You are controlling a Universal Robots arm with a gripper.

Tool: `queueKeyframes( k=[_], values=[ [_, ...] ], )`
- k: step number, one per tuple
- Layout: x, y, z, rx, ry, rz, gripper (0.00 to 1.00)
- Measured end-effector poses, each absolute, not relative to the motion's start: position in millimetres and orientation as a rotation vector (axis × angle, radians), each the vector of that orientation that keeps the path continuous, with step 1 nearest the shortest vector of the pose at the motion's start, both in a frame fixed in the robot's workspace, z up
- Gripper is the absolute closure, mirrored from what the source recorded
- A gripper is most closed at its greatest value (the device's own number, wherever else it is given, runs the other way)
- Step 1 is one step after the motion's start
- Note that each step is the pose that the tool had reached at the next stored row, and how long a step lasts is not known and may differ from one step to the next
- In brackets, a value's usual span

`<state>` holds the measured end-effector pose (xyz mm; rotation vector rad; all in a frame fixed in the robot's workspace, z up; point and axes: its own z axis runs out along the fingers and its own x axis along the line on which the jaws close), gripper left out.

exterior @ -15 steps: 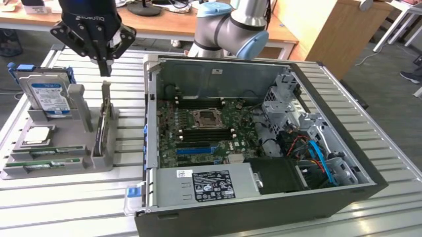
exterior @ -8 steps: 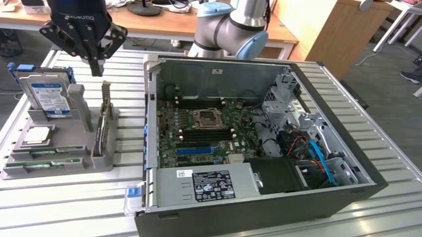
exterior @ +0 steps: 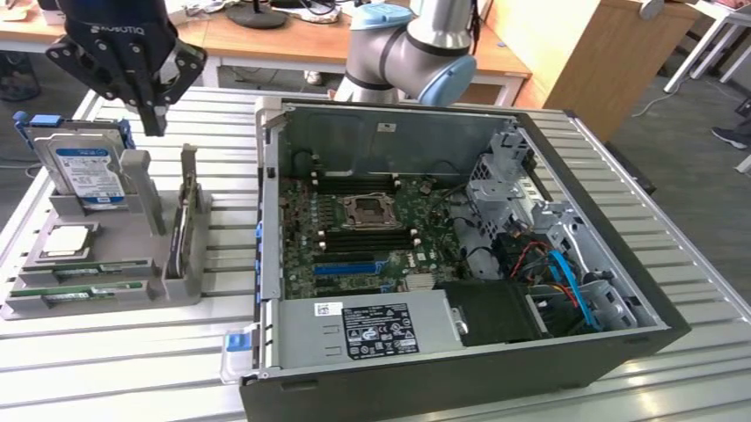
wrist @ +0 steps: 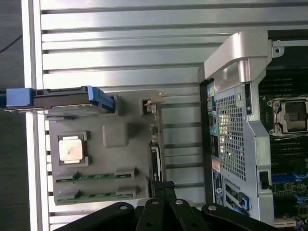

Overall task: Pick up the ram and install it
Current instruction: 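Reach for the ram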

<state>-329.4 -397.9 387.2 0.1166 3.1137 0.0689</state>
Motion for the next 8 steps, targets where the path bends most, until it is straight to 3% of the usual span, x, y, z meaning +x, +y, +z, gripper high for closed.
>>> queueKeyframes(
  k=[8],
  values=[
    [-348.9,-398.0,386.7,0.117,3.114,0.069,0.90]
  ],
)
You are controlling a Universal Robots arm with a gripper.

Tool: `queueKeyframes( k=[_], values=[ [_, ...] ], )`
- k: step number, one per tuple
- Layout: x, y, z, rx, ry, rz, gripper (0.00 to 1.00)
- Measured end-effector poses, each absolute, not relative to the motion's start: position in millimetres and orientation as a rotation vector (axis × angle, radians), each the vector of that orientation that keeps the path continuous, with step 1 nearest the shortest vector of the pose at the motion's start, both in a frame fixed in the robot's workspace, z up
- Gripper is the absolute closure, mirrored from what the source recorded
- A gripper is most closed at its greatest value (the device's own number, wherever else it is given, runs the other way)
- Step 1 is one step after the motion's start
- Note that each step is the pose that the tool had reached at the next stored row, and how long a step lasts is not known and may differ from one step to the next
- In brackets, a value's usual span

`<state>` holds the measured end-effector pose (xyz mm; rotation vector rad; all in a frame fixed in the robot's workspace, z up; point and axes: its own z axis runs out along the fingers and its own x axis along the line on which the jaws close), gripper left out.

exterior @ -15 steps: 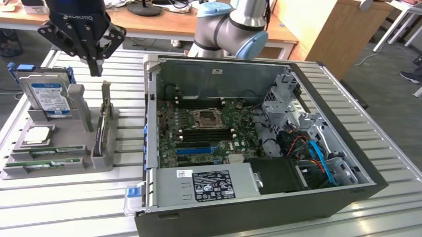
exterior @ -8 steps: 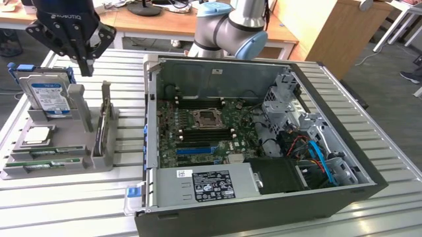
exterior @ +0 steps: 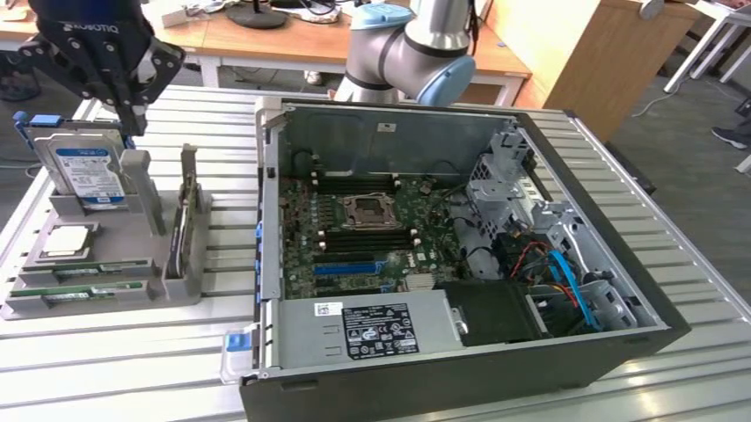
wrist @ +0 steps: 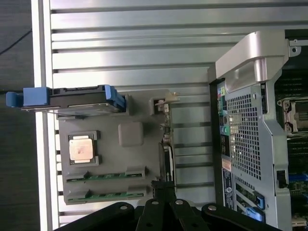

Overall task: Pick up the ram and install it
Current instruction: 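Reach for the ram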

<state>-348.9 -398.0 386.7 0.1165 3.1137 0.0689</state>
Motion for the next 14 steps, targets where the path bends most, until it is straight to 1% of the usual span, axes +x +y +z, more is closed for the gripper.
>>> queueKeyframes(
  k=[14],
  values=[
    [-382.5,-397.9,385.7,0.117,3.114,0.069,0.90]
  ],
)
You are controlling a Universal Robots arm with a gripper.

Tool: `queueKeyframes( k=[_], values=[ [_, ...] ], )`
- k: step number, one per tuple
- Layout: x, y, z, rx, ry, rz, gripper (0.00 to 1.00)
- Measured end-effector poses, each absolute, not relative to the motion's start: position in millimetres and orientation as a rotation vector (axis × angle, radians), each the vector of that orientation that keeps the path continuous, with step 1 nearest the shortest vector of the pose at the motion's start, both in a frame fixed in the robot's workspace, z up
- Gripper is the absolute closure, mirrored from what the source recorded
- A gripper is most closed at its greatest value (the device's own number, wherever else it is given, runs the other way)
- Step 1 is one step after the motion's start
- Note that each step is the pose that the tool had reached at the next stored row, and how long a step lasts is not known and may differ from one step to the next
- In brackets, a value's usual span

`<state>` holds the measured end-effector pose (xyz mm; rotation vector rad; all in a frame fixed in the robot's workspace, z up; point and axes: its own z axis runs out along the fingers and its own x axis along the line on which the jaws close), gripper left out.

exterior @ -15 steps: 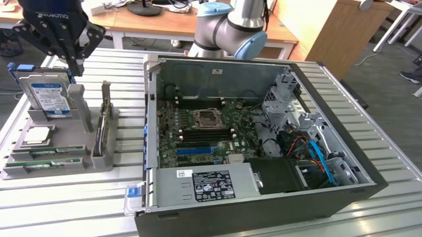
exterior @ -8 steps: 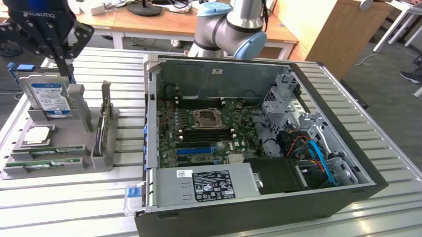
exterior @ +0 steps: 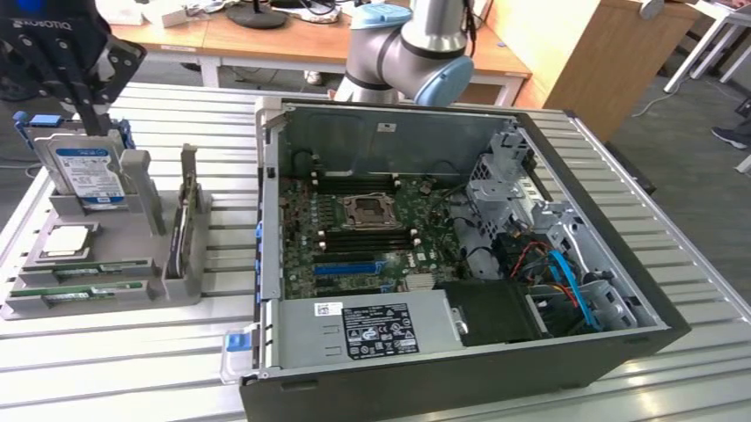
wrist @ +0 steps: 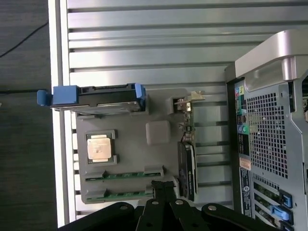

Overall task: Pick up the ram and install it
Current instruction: 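Reach for the ram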

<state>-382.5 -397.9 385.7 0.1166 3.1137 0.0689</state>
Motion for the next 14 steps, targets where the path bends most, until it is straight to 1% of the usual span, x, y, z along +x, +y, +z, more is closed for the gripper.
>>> queueKeyframes(
  k=[14],
  values=[
    [-413.5,-397.9,384.7,0.117,3.114,0.069,0.90]
  ],
)
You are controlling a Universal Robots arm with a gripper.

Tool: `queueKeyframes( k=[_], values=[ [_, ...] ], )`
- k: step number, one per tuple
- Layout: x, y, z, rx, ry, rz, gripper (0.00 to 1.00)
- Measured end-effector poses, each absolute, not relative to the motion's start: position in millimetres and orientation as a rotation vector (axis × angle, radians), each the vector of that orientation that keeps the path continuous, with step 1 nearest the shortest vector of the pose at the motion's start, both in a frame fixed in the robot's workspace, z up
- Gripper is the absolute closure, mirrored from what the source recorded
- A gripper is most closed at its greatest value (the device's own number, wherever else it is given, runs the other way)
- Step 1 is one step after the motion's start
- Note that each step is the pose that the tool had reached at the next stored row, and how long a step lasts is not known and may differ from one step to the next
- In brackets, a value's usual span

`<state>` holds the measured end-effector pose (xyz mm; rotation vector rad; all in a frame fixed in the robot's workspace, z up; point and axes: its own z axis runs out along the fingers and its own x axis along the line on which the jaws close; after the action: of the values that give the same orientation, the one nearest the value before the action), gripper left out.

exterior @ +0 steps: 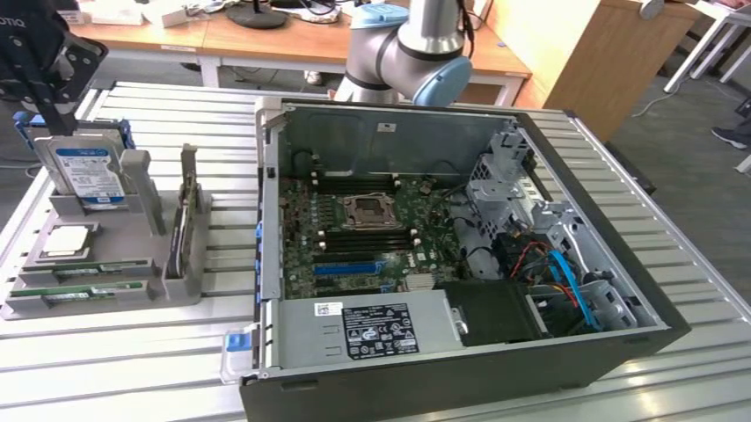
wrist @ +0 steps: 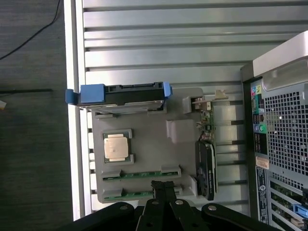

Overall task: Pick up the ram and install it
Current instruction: 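Reach for the ram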

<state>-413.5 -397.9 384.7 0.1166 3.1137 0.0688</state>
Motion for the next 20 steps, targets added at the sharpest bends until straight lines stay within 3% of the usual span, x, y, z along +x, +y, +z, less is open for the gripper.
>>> queueKeyframes(
  k=[20],
  values=[
    [-416.2,-411.5,384.7,0.117,3.114,0.069,0.90]
  ],
)
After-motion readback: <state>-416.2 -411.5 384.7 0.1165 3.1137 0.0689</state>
